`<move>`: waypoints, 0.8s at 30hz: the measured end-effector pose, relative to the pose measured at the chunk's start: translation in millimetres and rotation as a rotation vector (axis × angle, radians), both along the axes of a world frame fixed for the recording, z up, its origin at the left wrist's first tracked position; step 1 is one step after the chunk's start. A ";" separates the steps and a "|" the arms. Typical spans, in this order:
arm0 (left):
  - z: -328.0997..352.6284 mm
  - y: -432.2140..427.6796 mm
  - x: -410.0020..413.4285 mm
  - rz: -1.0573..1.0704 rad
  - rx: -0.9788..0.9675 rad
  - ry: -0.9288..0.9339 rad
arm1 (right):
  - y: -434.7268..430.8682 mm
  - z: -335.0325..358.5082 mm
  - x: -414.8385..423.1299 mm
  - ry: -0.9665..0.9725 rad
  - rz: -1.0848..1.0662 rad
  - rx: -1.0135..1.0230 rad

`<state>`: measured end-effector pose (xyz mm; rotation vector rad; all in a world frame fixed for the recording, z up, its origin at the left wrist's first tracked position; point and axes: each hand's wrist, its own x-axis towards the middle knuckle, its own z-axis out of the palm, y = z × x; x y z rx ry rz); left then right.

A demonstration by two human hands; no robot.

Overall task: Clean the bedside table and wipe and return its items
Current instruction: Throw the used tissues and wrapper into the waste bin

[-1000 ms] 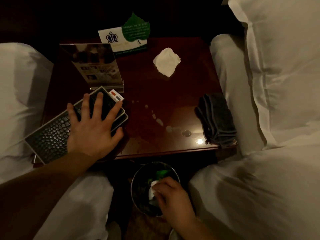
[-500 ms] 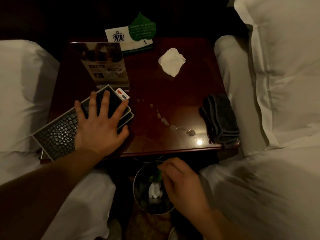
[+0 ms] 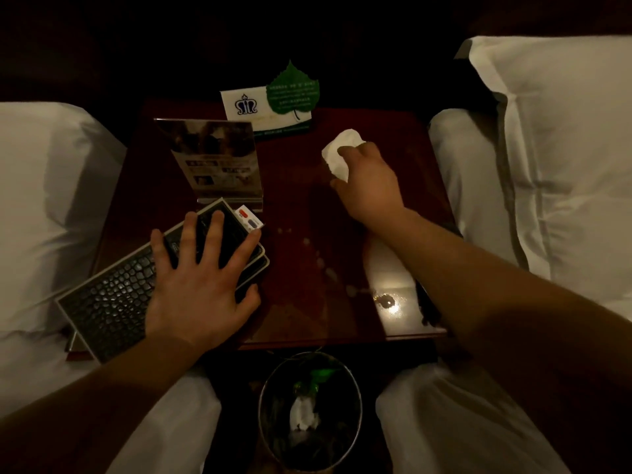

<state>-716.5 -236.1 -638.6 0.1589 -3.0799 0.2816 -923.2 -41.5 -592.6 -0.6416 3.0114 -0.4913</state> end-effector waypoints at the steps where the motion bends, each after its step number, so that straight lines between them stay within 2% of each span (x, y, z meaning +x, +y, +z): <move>1: 0.0 -0.1 0.4 -0.001 0.002 0.001 | -3.1 -6.3 -8.8 -0.041 -0.005 0.051; 4: -1.0 -0.9 0.2 -0.004 0.008 0.007 | -10.1 -20.5 -28.1 -0.109 -0.072 0.121; 7: -0.7 -0.5 -0.2 -0.001 0.011 0.007 | -14.4 -24.9 -39.9 -0.096 -0.133 0.204; 11: -1.1 -0.5 -0.6 -0.003 0.014 0.004 | -12.2 -24.2 -46.3 -0.065 -0.140 0.151; 14: -0.7 0.2 -0.2 0.000 0.017 0.005 | -7.0 -19.3 -41.6 -0.104 -0.171 0.032; 17: 0.6 0.5 -0.1 0.000 0.020 0.003 | 3.5 -7.5 -20.1 -0.010 -0.163 -0.193; 21: 0.4 0.0 -0.5 0.003 0.015 -0.010 | 23.4 13.6 44.6 0.054 -0.054 -0.433; 24: 1.5 0.4 -0.9 0.009 0.013 -0.020 | 34.8 23.0 111.4 0.001 0.056 -0.594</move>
